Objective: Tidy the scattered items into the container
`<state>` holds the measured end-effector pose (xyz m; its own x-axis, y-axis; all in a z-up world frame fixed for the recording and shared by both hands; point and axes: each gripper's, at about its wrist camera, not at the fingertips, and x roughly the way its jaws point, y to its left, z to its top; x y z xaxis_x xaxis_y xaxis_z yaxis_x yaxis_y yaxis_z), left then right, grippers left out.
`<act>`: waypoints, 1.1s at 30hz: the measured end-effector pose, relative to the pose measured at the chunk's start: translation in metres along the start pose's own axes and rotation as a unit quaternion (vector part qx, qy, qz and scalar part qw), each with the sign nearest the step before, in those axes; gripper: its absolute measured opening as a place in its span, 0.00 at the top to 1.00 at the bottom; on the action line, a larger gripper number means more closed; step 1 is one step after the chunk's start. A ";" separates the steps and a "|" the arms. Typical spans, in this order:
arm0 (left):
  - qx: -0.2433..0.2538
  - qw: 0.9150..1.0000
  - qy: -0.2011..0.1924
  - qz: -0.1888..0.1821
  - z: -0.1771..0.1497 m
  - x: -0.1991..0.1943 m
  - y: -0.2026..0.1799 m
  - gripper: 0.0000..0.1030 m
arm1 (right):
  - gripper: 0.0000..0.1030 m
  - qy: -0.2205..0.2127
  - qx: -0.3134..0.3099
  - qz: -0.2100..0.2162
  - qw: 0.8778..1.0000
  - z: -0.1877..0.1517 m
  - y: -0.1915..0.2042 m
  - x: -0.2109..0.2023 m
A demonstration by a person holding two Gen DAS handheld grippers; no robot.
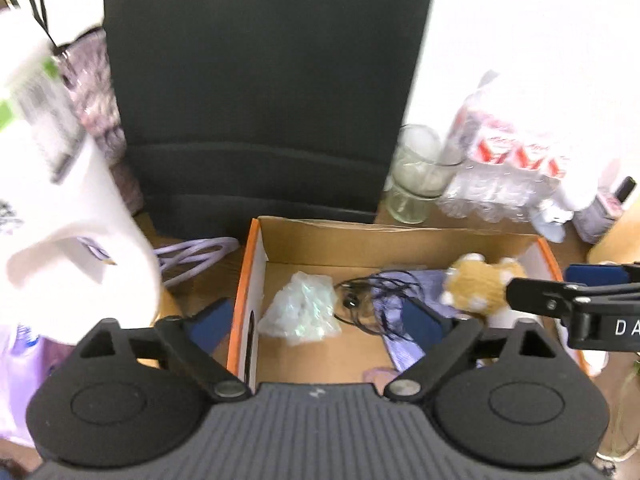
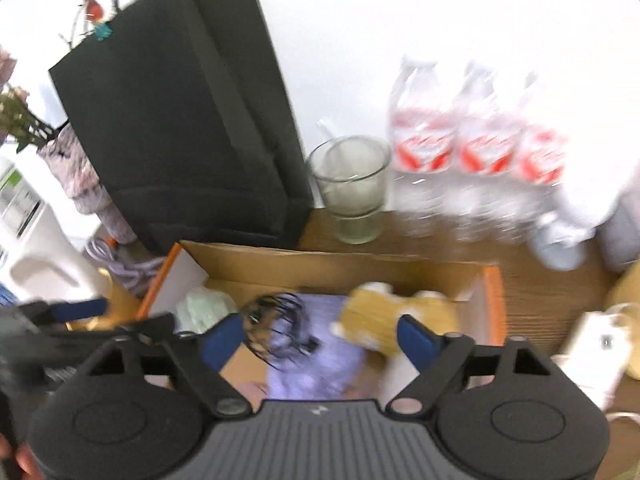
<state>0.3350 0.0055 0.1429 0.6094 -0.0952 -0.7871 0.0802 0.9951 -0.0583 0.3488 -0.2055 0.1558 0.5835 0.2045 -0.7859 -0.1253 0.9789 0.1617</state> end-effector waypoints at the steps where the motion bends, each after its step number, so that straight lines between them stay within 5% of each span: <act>1: 0.007 1.000 -0.002 -0.001 -0.003 -0.012 -0.004 0.04 | 0.17 -0.001 -0.004 -0.009 1.000 -0.004 -0.003 -0.013; 8: 0.030 0.999 -0.030 0.013 -0.027 -0.060 -0.029 0.00 | 0.17 -0.007 0.006 -0.020 1.000 -0.041 -0.021 -0.069; 11: 0.045 0.996 -0.075 0.028 -0.050 -0.082 -0.034 0.00 | 0.17 -0.031 0.006 -0.020 0.999 -0.060 -0.021 -0.091; 16: 0.087 0.979 -0.180 0.028 -0.110 -0.112 -0.039 0.00 | 0.17 -0.096 -0.003 0.008 0.995 -0.115 -0.009 -0.112; 22: 0.056 0.962 -0.266 0.024 -0.183 -0.135 -0.022 0.00 | 0.16 -0.169 0.007 0.018 0.985 -0.188 -0.004 -0.118; 28: 0.048 0.964 -0.262 0.017 -0.254 -0.127 -0.006 0.00 | 0.16 -0.209 -0.004 0.033 0.977 -0.263 0.011 -0.121; 33: 0.032 0.971 -0.235 0.020 -0.285 -0.115 0.007 0.00 | 0.12 -0.229 -0.022 0.074 0.970 -0.288 0.024 -0.117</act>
<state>0.0408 0.0317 0.0576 0.9046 -0.0731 -0.4199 0.0887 0.9959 0.0176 0.0465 -0.2068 0.0797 0.8509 0.3326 -0.4066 -0.2629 0.9397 0.2186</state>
